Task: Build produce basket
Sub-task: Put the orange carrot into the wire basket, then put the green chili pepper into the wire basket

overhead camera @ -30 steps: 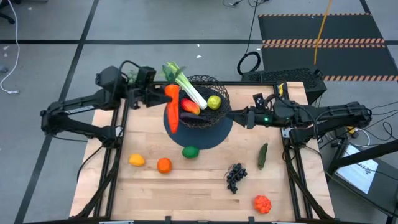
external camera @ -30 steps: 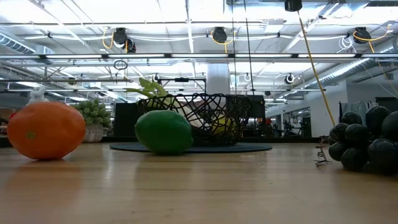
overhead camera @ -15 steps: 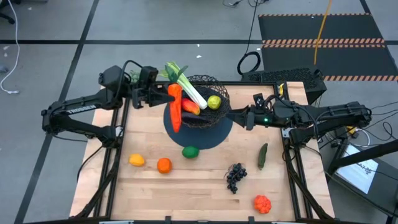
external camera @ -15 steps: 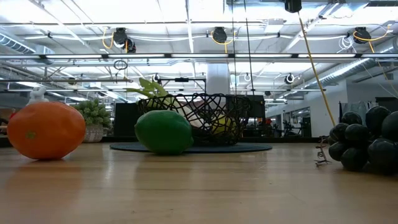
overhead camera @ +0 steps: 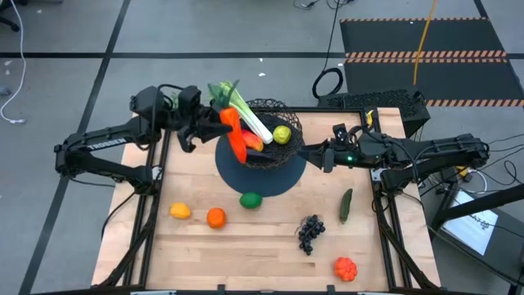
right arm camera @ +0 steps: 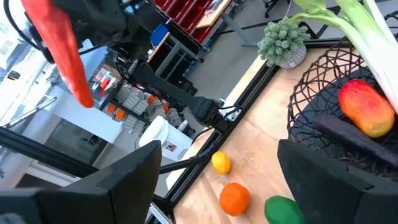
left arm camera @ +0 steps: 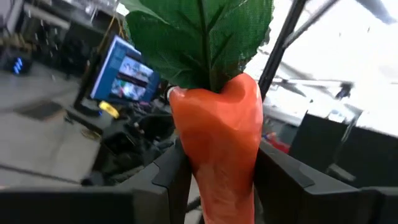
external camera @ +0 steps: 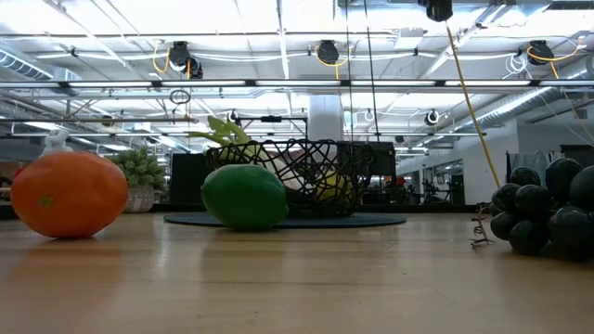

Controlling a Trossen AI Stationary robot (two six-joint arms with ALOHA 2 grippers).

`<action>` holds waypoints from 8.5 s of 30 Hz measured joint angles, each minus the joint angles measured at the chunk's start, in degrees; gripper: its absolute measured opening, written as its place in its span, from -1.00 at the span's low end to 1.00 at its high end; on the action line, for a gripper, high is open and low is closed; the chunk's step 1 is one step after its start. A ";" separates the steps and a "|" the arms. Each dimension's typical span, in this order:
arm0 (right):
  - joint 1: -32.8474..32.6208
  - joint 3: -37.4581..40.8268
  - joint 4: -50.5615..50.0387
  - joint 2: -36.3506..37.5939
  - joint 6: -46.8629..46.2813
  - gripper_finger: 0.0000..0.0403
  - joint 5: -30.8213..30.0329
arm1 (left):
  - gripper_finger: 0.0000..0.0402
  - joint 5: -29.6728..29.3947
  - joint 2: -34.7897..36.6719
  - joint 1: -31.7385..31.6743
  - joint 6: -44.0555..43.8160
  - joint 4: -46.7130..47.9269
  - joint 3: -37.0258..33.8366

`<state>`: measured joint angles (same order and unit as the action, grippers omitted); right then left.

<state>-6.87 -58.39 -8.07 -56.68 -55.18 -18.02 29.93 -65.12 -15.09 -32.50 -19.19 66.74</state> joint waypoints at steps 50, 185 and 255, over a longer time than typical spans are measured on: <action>0.04 0.00 -1.62 0.14 2.27 0.55 0.02 | -0.24 -3.05 0.00 1.03 -6.78 6.33 0.00; 8.02 0.00 -1.58 5.54 25.69 0.55 -3.24 | 0.01 -26.61 -24.32 -15.99 14.52 27.57 13.40; -19.54 7.13 -57.36 -12.49 -63.86 0.55 21.85 | -0.57 -32.44 -10.80 25.07 8.14 70.98 -0.26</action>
<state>-26.41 -51.26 -65.42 -69.17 -119.03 3.83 -2.50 -75.92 9.98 -24.36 51.79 66.48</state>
